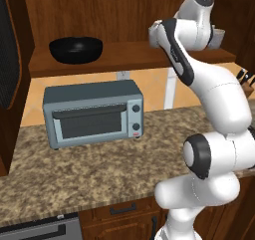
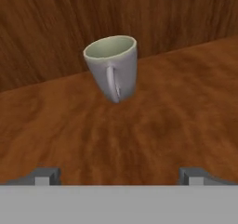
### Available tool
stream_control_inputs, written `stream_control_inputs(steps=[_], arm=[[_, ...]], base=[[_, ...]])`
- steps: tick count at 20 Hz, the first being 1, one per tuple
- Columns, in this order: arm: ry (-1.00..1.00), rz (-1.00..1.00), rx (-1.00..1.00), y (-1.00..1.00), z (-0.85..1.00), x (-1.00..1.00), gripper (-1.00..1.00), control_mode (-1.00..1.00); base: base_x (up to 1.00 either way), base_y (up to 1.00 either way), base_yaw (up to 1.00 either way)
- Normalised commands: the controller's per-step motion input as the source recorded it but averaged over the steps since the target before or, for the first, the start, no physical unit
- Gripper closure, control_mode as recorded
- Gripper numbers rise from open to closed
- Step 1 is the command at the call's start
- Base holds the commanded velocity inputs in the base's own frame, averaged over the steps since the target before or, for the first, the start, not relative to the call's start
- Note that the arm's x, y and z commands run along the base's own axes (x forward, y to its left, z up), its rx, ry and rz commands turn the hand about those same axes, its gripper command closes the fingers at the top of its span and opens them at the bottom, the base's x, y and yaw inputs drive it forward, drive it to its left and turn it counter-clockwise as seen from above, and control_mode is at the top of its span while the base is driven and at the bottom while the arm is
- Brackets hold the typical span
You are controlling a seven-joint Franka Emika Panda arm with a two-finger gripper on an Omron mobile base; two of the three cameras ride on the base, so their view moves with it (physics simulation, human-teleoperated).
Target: Gather all objects into one cabinet and sort the glasses and bowls to opposite sides.
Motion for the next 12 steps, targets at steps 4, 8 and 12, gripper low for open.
stream_control_inputs(steps=[4,8,12], arm=[[0.0,0.0,0.0,0.02,-0.09,0.35,-1.0,-1.0],[0.0,0.0,0.0,0.06,-0.12,0.37,-1.0,-1.0],[0.0,0.0,0.0,0.03,-0.04,0.4,-1.0,-1.0]], base=[[0.0,0.0,0.0],[0.0,0.0,0.0],[0.0,0.0,0.0]])
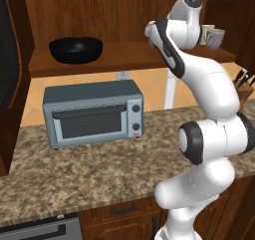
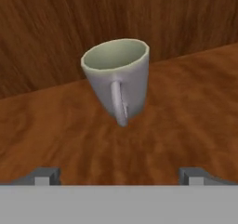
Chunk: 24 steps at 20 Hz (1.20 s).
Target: Gather all objects into one cabinet and sort the glasses and bowls to opposite sides.
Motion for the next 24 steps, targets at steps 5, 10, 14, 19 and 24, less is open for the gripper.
stream_control_inputs(steps=[5,10,14,19,24], arm=[[0.0,-0.01,0.0,0.0,-0.03,0.49,-1.0,-1.0],[0.0,-0.03,0.0,0.0,-0.06,0.45,-1.0,-1.0],[0.0,-0.04,0.0,0.0,-0.08,0.29,-1.0,-1.0],[0.0,-0.01,0.0,-0.03,-0.15,0.08,-1.0,-1.0],[0.0,0.0,0.0,-0.1,-0.1,0.06,-1.0,-1.0]], base=[[0.0,0.0,0.0],[0.0,0.0,0.0],[0.0,0.0,0.0],[0.0,0.0,0.0],[0.0,0.0,0.0]])
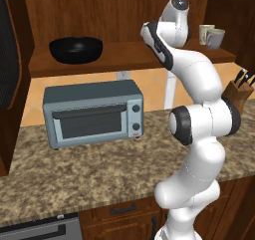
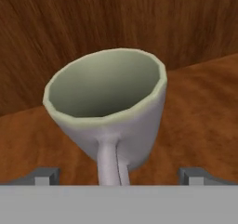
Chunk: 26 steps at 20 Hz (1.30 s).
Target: Gather all objects into one cabinet and sort the glasses and bowls to opposite sides.
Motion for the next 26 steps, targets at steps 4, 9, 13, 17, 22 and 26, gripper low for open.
stream_control_inputs(steps=[4,9,13,17,22,26], arm=[[0.0,0.0,0.0,-0.03,-0.04,0.0,1.0,-1.0],[0.0,0.0,0.0,0.0,0.0,0.0,1.0,-1.0],[0.0,0.0,0.0,-0.03,0.0,0.0,1.0,-1.0],[0.0,-0.05,0.0,-0.26,0.0,-0.02,1.0,-1.0],[0.0,-0.13,0.0,-0.56,0.0,-0.12,1.0,-1.0],[0.0,-0.18,0.0,-0.59,0.0,-0.09,1.0,-1.0]], base=[[0.0,0.0,0.0],[0.0,0.0,0.0],[0.0,0.0,0.0],[0.0,0.0,0.0],[0.0,0.0,0.0],[0.0,0.0,0.0]])
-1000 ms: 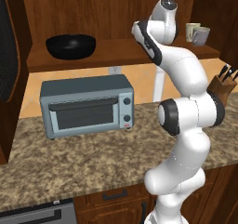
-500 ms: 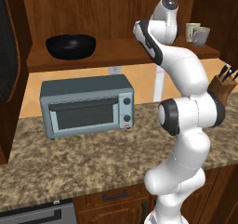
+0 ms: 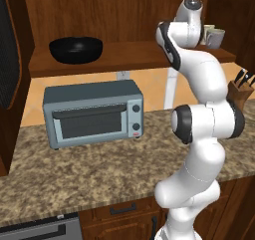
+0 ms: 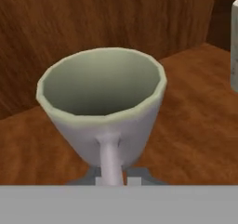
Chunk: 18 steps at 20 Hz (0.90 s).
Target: Gather all objects into one cabinet and sort the glasses and bowls to opposite sides.
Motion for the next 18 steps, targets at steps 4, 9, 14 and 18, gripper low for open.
stream_control_inputs(steps=[4,9,14,18], arm=[[0.05,-0.25,0.0,-0.5,0.0,0.0,1.0,-1.0],[0.07,-0.25,0.0,-0.39,0.0,0.0,1.0,-1.0],[0.05,-0.18,0.0,-0.4,0.0,0.0,1.0,-1.0],[0.0,-0.09,0.0,-0.31,0.02,0.0,1.0,-1.0]], base=[[0.0,0.0,0.0],[0.0,0.0,0.0],[0.0,0.0,0.0],[0.0,0.0,0.0]])
